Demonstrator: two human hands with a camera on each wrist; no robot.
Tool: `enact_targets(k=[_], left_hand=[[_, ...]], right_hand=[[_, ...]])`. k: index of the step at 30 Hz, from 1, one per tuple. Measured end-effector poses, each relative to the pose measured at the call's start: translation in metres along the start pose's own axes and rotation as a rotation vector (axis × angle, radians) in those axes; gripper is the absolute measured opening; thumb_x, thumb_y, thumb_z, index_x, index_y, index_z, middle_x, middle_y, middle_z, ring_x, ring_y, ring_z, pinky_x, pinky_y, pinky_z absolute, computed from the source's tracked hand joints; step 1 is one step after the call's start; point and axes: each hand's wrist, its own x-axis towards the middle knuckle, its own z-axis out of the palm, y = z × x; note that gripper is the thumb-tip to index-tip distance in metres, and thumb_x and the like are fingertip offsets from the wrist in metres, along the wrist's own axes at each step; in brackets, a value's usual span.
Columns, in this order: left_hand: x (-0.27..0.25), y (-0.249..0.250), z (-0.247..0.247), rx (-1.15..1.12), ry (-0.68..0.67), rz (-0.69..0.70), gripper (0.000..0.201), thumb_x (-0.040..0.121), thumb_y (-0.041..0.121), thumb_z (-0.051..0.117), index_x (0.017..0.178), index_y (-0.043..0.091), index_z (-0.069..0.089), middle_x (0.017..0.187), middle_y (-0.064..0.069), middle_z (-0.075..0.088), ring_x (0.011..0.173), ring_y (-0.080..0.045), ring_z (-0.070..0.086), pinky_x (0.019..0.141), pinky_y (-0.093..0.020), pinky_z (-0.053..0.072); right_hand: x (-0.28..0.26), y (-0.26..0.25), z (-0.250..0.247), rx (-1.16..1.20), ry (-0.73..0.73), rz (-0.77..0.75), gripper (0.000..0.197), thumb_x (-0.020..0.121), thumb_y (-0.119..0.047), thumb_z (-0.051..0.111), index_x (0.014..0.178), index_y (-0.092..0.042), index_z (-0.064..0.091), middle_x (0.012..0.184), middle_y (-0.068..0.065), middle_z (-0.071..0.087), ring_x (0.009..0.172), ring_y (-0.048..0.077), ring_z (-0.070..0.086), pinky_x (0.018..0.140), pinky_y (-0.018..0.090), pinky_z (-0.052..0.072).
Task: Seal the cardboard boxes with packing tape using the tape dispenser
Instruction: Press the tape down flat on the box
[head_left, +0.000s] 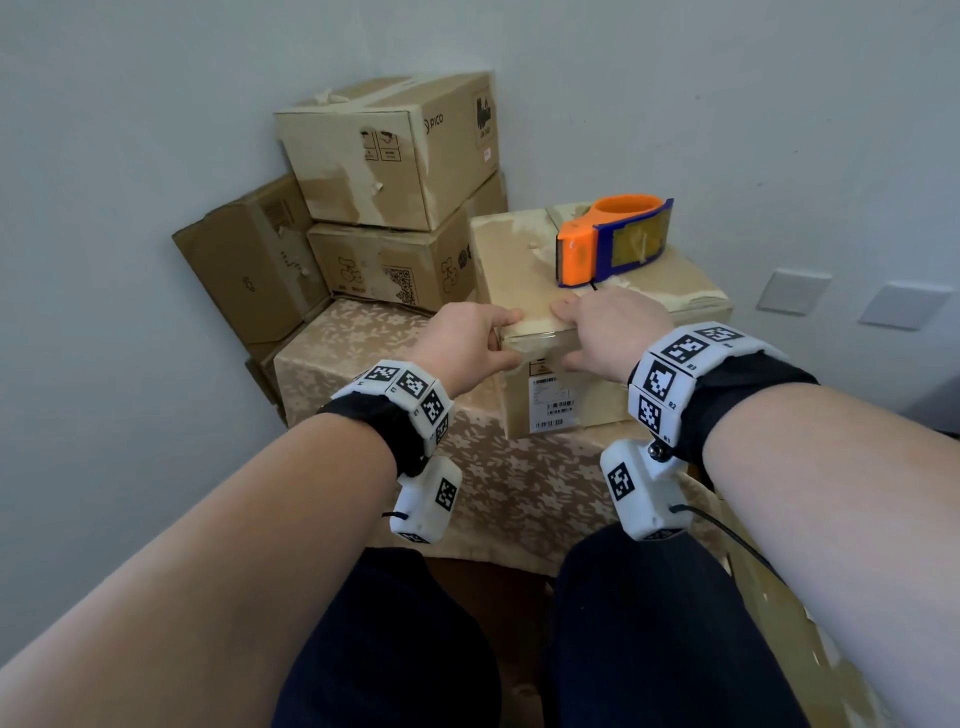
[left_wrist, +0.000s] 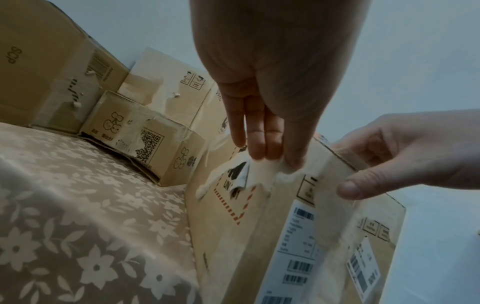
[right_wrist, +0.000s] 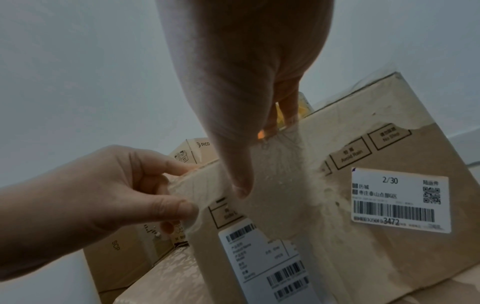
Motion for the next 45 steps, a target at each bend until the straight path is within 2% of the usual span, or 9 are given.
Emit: enact_targets(k=[9,14,20,25,29,32,35,40,45], left_hand=[[-0.003,-0.001,0.009,0.215,-0.006,0.015,0.081,0.076,0.038,0.076,0.145,0.03,0.036,0.107,-0.001,0.068,0.1,-0.019,0.061,0.082,-0.037,0.052],[-0.001,-0.001,0.01,0.351,-0.027,0.028,0.088,0.077,0.045,0.073,0.149,0.031,0.026,0.107,-0.003,0.067,0.099,-0.022,0.061,0.073,-0.033,0.049],[0.0,-0.015,-0.005,0.397,-0.047,0.004,0.08,0.08,0.043,0.07,0.147,0.037,0.026,0.105,0.002,0.067,0.096,-0.02,0.062,0.075,-0.036,0.053],[0.008,-0.024,-0.028,0.275,-0.281,-0.06,0.096,0.067,0.055,0.076,0.147,0.041,0.025,0.122,0.001,0.043,0.114,-0.017,0.041,0.103,-0.037,0.039],[0.024,-0.021,-0.041,0.145,-0.279,-0.119,0.075,0.066,0.08,0.043,0.13,0.043,0.053,0.138,0.0,0.036,0.132,-0.022,0.027,0.114,-0.046,0.023],[0.034,-0.02,-0.029,0.193,-0.2,0.009,0.049,0.09,0.058,0.045,0.128,0.031,0.059,0.146,-0.004,0.043,0.137,-0.022,0.031,0.116,-0.041,0.02],[0.035,-0.026,-0.013,0.188,-0.163,0.099,0.052,0.092,0.055,0.044,0.135,0.027,0.053,0.144,-0.002,0.047,0.136,-0.024,0.035,0.116,-0.039,0.019],[0.027,-0.033,-0.006,0.15,-0.046,0.12,0.05,0.09,0.048,0.053,0.135,0.026,0.053,0.144,-0.001,0.046,0.131,-0.025,0.034,0.11,-0.029,0.02],[0.025,-0.033,-0.009,0.243,-0.101,0.164,0.055,0.091,0.048,0.05,0.142,0.027,0.043,0.15,-0.001,0.038,0.137,-0.023,0.031,0.111,-0.029,0.02]], right_hand=[[-0.003,0.0,0.004,0.015,0.01,-0.003,0.045,0.088,-0.04,0.062,0.126,-0.019,0.05,0.111,0.007,0.057,0.103,0.026,0.054,0.073,0.034,0.043],[-0.004,-0.001,0.003,0.029,0.011,0.008,0.047,0.086,-0.043,0.063,0.125,-0.02,0.05,0.108,0.006,0.057,0.1,0.025,0.054,0.072,0.034,0.044],[-0.001,-0.007,0.0,-0.05,0.001,-0.084,0.062,0.083,-0.06,0.058,0.134,-0.026,0.046,0.133,0.001,0.053,0.128,0.025,0.042,0.11,0.05,0.025],[0.004,-0.005,-0.007,0.162,-0.018,-0.084,0.076,0.077,-0.082,0.032,0.118,-0.027,0.065,0.11,0.004,0.065,0.103,0.024,0.055,0.099,0.041,0.037],[0.011,0.004,-0.011,0.368,0.024,-0.048,0.066,0.095,-0.061,0.032,0.099,-0.007,0.072,0.082,0.01,0.065,0.081,0.024,0.058,0.077,0.037,0.046],[0.015,0.006,-0.007,0.341,0.011,-0.103,0.049,0.097,-0.054,0.034,0.119,-0.025,0.067,0.113,0.006,0.068,0.102,0.024,0.059,0.089,0.039,0.048],[0.017,0.006,0.001,0.303,-0.006,-0.155,0.051,0.098,-0.053,0.033,0.14,-0.028,0.049,0.145,-0.002,0.047,0.132,0.023,0.045,0.107,0.041,0.037],[0.023,0.009,0.01,0.322,0.052,-0.152,0.054,0.094,-0.056,0.043,0.141,-0.03,0.046,0.149,-0.006,0.041,0.137,0.018,0.04,0.111,0.041,0.034],[0.023,0.007,0.013,0.3,0.072,-0.16,0.053,0.094,-0.054,0.045,0.142,-0.03,0.045,0.15,-0.006,0.039,0.137,0.018,0.039,0.11,0.038,0.034]])
